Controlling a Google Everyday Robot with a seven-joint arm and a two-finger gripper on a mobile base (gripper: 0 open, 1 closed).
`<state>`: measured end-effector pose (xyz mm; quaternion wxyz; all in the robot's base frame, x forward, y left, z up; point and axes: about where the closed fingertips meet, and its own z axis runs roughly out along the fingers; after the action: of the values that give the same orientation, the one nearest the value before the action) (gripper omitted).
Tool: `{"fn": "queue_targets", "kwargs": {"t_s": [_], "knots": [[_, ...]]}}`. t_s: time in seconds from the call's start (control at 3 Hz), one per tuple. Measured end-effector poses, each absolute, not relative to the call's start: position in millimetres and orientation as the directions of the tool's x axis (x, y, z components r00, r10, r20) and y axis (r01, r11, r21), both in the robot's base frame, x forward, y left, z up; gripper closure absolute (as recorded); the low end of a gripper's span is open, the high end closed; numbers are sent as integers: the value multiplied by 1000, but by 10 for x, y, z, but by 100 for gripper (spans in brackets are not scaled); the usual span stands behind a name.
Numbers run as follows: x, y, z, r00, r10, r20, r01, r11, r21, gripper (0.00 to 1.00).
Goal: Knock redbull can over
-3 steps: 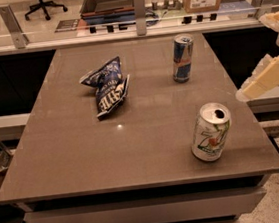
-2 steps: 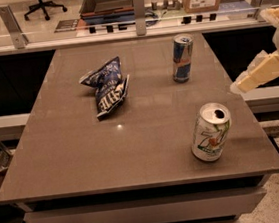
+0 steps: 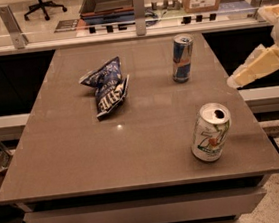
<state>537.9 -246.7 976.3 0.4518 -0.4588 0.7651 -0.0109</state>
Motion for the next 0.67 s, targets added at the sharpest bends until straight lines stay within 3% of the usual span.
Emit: {"fn": "queue_targets", "kwargs": {"t_s": [0.67], "knots": [[5923,-2391,9905,-100,-555,-826,-683,642,-349,0]]}}
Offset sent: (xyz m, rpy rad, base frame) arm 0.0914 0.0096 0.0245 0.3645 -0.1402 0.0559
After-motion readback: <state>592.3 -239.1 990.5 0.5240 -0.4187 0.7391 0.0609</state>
